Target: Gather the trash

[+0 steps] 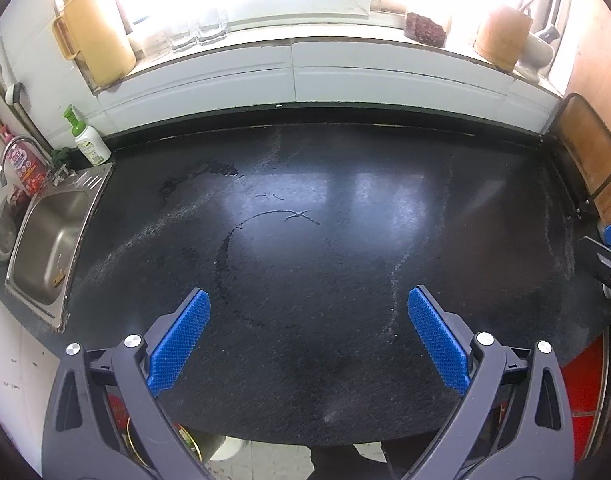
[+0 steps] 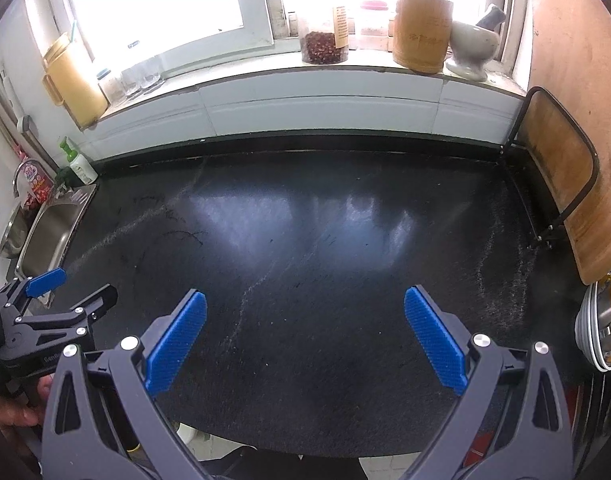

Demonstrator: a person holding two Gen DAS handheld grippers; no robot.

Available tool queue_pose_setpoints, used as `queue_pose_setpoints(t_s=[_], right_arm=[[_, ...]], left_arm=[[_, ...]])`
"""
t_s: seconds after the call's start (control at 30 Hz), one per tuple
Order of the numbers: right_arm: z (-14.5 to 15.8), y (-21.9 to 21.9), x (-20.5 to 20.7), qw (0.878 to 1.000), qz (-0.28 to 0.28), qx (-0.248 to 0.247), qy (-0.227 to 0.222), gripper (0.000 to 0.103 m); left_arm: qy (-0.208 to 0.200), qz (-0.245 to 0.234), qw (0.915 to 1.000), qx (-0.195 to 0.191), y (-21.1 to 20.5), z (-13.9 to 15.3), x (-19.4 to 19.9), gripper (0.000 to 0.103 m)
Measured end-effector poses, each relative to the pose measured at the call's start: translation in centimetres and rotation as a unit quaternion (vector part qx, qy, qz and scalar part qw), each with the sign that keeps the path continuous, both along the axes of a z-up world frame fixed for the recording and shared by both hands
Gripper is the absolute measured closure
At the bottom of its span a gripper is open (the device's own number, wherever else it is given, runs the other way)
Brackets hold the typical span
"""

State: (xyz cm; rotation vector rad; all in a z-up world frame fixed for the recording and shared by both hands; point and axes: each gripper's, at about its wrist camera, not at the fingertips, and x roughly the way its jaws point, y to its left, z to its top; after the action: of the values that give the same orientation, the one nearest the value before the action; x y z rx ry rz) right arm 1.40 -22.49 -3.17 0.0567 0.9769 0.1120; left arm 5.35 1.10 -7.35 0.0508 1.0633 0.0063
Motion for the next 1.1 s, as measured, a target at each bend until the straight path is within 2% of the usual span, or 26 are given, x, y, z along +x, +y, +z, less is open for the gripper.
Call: queue_pose_setpoints(t_s=[1.1], right_arm=[[-0.32, -0.41, 0.26, 1.000, 0.001, -0.003, 0.005, 0.007]], left_arm=[[0.002, -0.002, 1.0000, 0.002, -0.36, -0.21, 0.37, 0.007]])
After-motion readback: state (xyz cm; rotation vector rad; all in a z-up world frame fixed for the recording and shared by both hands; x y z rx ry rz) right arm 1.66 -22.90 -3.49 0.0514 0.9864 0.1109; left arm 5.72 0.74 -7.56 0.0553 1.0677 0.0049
